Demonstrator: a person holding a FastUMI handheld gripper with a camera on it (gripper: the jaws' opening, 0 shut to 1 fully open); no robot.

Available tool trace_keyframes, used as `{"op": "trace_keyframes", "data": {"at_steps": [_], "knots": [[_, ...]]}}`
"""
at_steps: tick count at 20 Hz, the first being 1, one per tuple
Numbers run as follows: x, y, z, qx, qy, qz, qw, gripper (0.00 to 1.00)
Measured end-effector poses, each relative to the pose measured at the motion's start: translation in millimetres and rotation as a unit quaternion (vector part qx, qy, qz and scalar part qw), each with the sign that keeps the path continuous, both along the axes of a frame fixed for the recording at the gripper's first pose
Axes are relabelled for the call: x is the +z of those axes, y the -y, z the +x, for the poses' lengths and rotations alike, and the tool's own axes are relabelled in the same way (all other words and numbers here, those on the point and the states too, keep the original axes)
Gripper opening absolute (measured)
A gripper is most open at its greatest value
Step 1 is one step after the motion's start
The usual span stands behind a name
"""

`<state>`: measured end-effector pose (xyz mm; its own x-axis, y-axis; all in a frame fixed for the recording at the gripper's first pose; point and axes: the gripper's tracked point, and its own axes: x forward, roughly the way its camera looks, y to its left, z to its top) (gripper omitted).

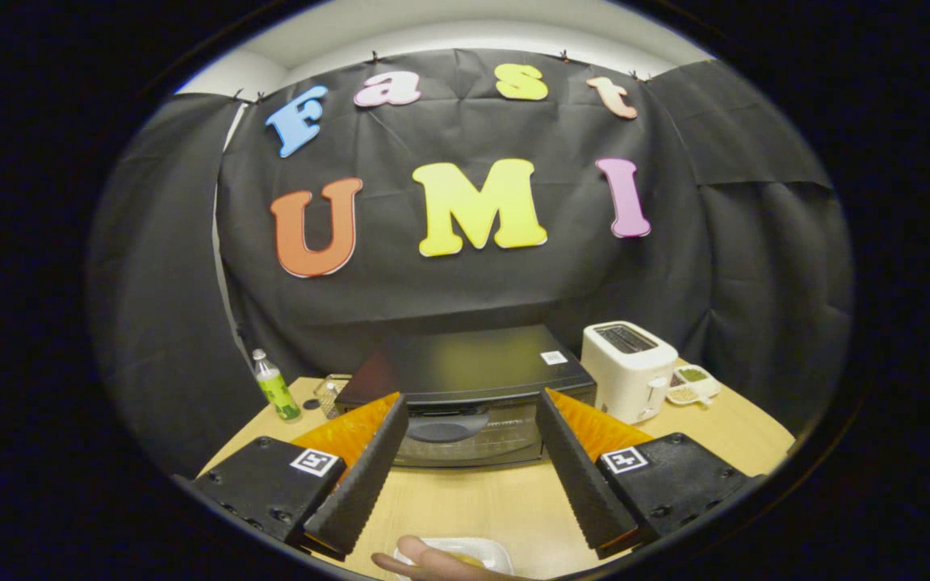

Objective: Open the toaster oven, put the food inside, and close the toaster oven door.

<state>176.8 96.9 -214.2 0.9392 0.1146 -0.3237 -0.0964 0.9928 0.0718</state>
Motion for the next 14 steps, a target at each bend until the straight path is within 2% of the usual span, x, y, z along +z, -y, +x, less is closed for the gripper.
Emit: {"op": "trace_keyframes", "data": {"at_steps": [6, 12, 14], "knots": [[-41, -21, 49, -0.001, -0.028, -0.039, 0.999, 1.00], [-78, -20, 79, -0.033, -0.070, -0.030, 0.997, 1.00], [-81, -22, 85, -0.026, -0.069, -0.013, 0.997, 1.00]]}}
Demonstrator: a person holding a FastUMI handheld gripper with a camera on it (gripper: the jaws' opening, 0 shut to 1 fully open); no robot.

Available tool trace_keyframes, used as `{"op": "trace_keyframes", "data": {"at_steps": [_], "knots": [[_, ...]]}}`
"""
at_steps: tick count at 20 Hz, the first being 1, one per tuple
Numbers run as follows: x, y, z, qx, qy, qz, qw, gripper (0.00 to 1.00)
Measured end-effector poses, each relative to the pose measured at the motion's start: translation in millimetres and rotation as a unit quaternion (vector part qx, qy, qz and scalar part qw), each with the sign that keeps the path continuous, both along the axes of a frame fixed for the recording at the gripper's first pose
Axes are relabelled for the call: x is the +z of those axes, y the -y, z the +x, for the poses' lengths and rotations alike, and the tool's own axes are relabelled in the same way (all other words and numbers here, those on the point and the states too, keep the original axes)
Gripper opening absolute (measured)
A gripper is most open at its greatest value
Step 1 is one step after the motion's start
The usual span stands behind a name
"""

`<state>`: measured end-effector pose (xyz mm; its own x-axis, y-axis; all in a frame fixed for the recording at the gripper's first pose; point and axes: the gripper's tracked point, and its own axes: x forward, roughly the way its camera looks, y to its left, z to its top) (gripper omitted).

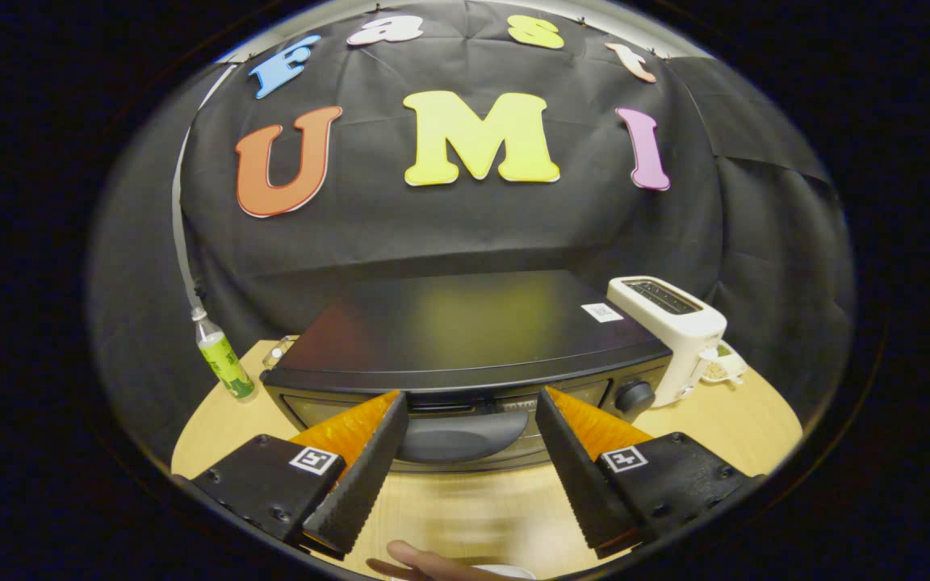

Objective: Open the toaster oven, put the food inside, and close the toaster oven door.

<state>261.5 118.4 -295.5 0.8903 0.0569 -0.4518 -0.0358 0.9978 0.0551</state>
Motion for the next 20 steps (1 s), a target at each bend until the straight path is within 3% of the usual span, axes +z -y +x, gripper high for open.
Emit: {"op": "trace_keyframes", "data": {"at_steps": [6, 14, 20], "knots": [[-7, -1, 4, 0.005, 0.004, 0.006, 1.000, 1.00], [-23, 0, -21, 0.018, 0.012, 0.134, 0.991, 1.00], [-35, 5, -55, 0.026, -0.016, 0.088, 0.996, 1.00]]}}
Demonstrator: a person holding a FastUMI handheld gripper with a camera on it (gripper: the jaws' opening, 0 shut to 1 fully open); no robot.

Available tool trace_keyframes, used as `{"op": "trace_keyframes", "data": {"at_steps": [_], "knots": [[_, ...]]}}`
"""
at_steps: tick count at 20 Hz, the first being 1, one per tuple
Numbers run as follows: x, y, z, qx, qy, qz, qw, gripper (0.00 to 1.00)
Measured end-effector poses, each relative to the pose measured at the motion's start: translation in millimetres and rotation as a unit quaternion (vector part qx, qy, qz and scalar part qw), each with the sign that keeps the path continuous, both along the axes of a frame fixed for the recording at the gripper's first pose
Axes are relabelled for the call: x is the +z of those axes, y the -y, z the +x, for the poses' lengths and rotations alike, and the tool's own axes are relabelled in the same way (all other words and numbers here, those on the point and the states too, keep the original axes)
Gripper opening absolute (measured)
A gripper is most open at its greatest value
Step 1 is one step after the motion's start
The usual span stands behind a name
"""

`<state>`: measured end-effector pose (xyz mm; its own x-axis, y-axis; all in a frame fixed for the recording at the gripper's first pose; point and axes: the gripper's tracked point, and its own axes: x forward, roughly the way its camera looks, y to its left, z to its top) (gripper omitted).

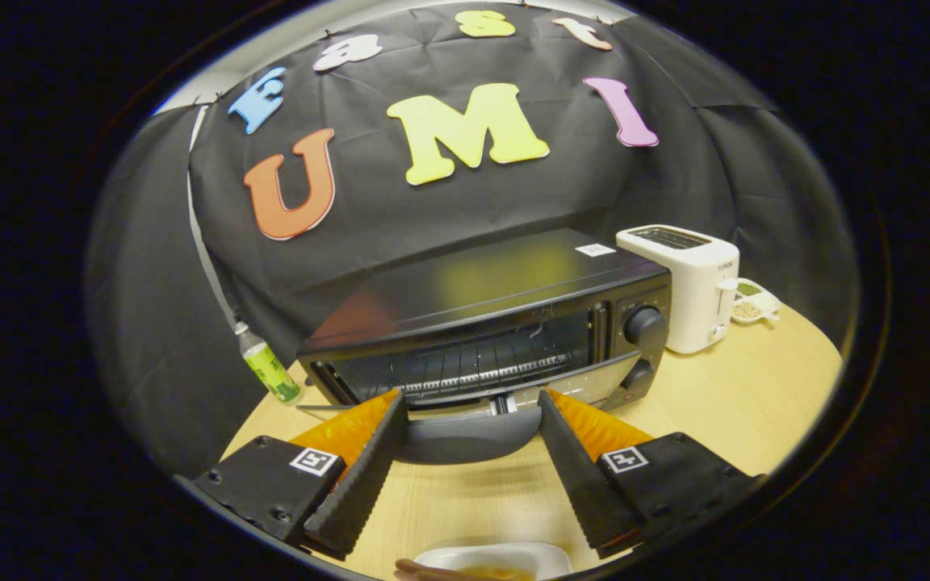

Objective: Open the toaster oven, put the food inside, and close the toaster oven door.

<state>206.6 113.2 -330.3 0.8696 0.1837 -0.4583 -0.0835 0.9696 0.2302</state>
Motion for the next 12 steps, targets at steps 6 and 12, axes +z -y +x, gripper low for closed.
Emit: {"op": "trace_keyframes", "data": {"at_steps": [6, 12], "knots": [[-21, 4, -30, 0.018, -0.017, -0.014, 1.000, 1.00], [-52, 9, -59, 0.040, -0.045, -0.035, 0.998, 1.00]]}}
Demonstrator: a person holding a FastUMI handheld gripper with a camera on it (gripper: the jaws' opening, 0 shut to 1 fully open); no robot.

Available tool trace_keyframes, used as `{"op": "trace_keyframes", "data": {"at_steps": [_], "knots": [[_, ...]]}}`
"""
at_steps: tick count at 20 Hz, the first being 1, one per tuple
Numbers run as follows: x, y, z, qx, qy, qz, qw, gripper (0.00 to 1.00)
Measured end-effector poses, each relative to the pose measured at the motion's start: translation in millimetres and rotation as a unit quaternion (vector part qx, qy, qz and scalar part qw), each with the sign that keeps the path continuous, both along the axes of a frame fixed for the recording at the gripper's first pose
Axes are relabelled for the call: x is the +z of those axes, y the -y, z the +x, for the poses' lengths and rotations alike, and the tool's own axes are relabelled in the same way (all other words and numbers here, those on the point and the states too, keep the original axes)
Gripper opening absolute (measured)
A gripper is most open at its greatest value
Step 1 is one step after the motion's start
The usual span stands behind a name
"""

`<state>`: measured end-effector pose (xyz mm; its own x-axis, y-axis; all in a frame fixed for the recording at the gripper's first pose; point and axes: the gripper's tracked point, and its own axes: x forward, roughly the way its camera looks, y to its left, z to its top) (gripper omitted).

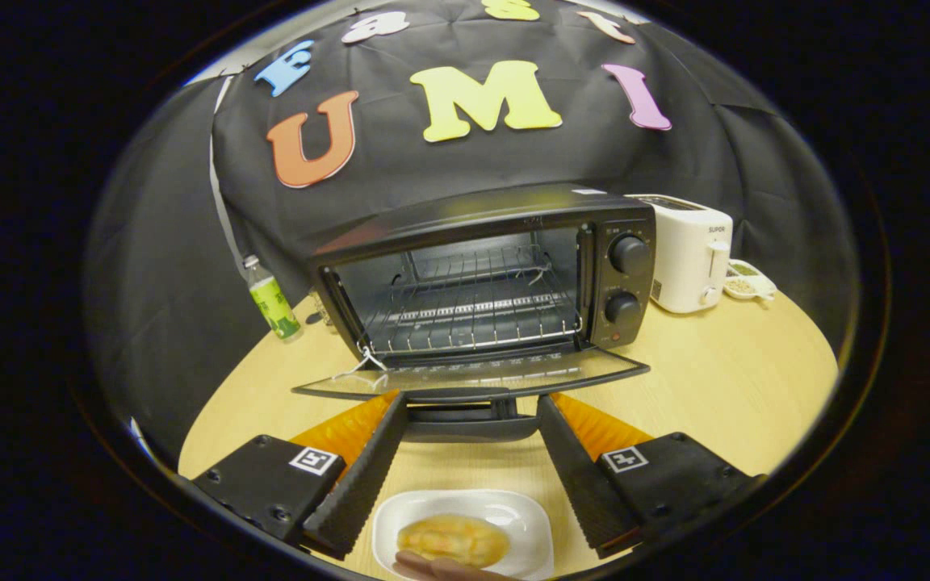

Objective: Open the toaster oven, put the food inside, and close the toaster oven door.

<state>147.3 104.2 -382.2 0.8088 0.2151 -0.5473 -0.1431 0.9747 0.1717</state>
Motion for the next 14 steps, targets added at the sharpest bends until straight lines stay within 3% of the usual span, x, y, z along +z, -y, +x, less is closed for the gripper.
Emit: {"op": "trace_keyframes", "data": {"at_steps": [14], "knots": [[-48, 4, -23, 0.005, -0.052, -0.017, 0.998, 1.00]]}}
